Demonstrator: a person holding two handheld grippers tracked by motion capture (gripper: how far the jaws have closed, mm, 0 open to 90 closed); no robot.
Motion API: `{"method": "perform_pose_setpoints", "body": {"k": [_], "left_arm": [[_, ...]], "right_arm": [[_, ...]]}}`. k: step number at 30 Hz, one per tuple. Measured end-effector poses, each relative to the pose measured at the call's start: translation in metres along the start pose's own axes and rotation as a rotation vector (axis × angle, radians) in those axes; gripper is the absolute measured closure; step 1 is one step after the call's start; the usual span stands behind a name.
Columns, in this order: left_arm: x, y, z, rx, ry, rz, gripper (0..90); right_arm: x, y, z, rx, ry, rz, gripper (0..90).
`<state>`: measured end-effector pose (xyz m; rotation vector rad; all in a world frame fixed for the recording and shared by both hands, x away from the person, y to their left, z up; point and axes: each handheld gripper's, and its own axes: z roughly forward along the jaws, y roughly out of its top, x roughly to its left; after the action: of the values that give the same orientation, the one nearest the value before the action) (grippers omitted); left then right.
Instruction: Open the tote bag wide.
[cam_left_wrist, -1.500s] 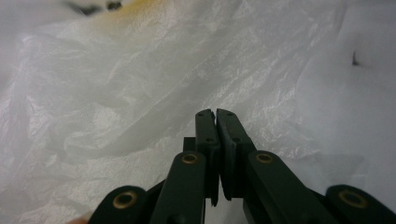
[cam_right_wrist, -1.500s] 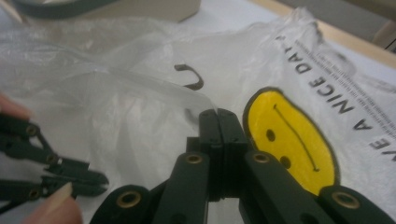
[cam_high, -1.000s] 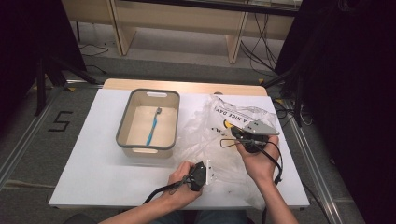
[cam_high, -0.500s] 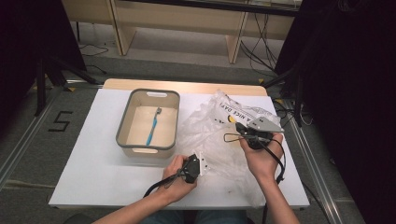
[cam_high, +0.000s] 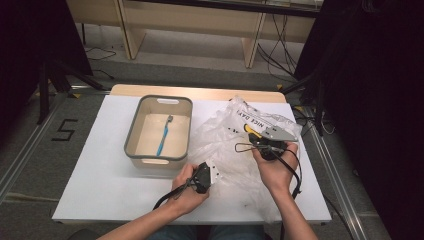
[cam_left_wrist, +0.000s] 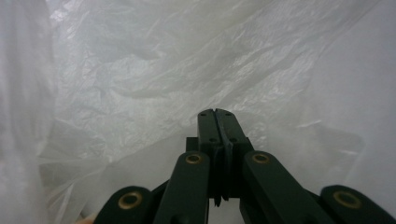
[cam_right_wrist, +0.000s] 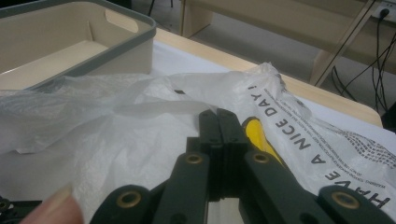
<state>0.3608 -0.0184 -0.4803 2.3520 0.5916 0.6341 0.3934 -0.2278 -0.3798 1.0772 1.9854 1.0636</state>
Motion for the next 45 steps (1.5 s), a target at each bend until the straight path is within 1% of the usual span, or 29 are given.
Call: {"method": "perform_pose_setpoints", "body": {"k": [5,9,12,13,14,15,19,22,25,28,34,40,45], "left_arm": [[-0.005,0.006,-0.014,-0.040,-0.028,0.004,89.4],[-0.005,0.006,-0.027,-0.074,-0.042,0.006,88.9],[-0.001,0.004,-0.038,-0.103,-0.056,-0.004,84.1],[0.000,0.003,-0.041,-0.114,-0.056,-0.008,81.1],[0.001,0.002,-0.045,-0.120,-0.060,-0.014,81.1],[0.003,0.001,-0.048,-0.129,-0.065,-0.029,79.3],[0.009,-0.001,-0.059,-0.146,-0.076,-0.051,65.0],[0.013,0.000,-0.067,-0.149,-0.083,-0.079,52.5],[0.019,0.003,-0.076,-0.165,-0.080,-0.101,43.7],[0.025,0.005,-0.083,-0.176,-0.072,-0.134,37.2],[0.041,0.001,-0.087,-0.170,-0.064,-0.191,33.7],[0.052,-0.002,-0.091,-0.174,-0.051,-0.210,31.7],[0.060,-0.003,-0.095,-0.176,-0.038,-0.225,30.6]], "right_arm": [[0.001,0.002,0.002,-0.013,-0.004,0.011,90.0],[0.000,0.004,0.002,-0.025,-0.006,0.023,90.0],[-0.002,0.004,0.003,-0.029,-0.007,0.028,90.0],[-0.003,0.004,0.003,-0.031,-0.008,0.033,90.0],[-0.003,0.004,0.003,-0.031,-0.008,0.033,90.0],[-0.003,0.004,0.003,-0.034,-0.009,0.031,90.0],[-0.003,0.004,0.002,-0.043,-0.014,0.035,90.0],[-0.004,0.002,0.003,-0.042,-0.014,0.034,90.0],[-0.004,0.000,0.003,-0.038,-0.015,0.033,90.0],[-0.004,0.000,0.003,-0.037,-0.016,0.035,90.0],[-0.003,0.000,0.004,-0.033,-0.010,0.032,90.0],[-0.003,0.000,0.004,-0.034,-0.010,0.037,90.0],[-0.003,0.000,0.005,-0.029,-0.009,0.034,90.0]]}}
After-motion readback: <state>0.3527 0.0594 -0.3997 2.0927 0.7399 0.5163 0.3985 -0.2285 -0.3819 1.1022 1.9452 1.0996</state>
